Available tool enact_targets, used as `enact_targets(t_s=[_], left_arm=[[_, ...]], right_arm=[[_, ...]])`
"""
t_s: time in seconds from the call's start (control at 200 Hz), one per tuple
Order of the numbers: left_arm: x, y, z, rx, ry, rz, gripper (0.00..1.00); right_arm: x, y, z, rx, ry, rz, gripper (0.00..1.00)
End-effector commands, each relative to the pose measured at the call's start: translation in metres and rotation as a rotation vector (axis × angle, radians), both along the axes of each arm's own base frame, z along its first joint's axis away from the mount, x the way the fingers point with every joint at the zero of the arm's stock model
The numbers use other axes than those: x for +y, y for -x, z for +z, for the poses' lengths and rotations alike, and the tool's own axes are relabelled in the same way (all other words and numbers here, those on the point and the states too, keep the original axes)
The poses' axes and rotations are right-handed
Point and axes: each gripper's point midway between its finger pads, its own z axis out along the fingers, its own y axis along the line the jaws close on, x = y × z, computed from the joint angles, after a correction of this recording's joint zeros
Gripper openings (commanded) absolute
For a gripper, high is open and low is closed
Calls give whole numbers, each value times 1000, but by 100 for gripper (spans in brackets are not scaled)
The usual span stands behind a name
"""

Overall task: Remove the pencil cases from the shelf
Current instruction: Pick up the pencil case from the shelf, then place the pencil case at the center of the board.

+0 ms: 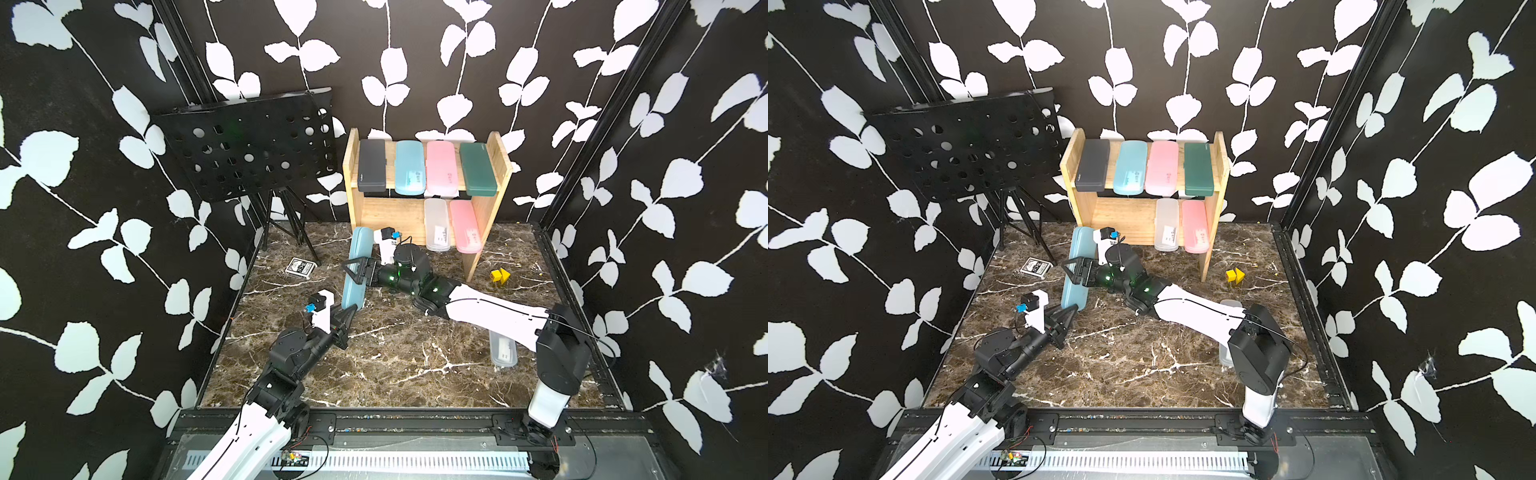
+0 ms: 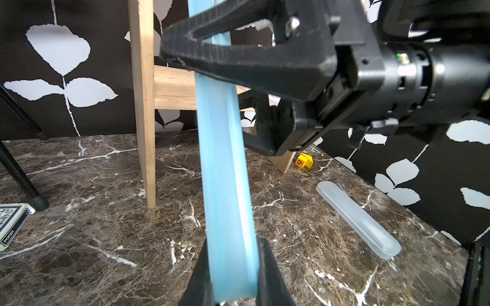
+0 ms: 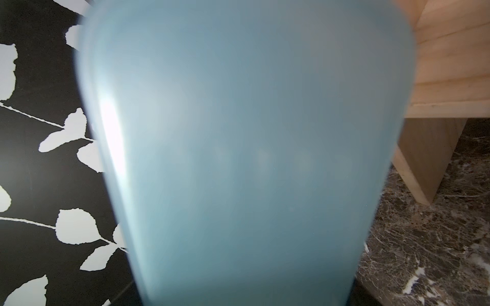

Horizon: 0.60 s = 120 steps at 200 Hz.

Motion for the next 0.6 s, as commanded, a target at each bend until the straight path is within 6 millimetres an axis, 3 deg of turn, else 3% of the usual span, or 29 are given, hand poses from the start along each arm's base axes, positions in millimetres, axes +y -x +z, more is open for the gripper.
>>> enact_targets(t_s=[0.0,0.03,0.09,0.12,0.21,0.3,0.32,0.35,0.37,0.465,0.595], left_arm=[[2,0,6,-16,24,15,55],[4,-1,5,-8,22,27,72],[8,-3,4,4,17,53,93],[9,-4,4,8,14,63,98],[12,-5,6,7,6,79,99],[15,-7,6,11,2,100,99],[16,-7,6,13,0,106,99],[16,-8,6,13,-1,108,99],[17,-8,5,16,-3,111,99],[18,-10,2,27,-1,123,99],[15,-14,-5,55,6,120,99]], right_arm=[[-1,4,14,-46,5,13,67],[-5,4,9,-39,33,6,67],[-16,4,1,-30,107,-8,66],[-24,5,-6,-18,157,-12,66],[-61,5,-34,50,310,-36,65],[-115,9,-77,154,504,-75,63],[-127,12,-92,189,557,-79,63],[-148,14,-90,200,588,-99,63],[-163,20,-108,236,644,-106,63],[-222,35,-144,339,799,-160,63],[-282,55,-182,476,957,-204,64]])
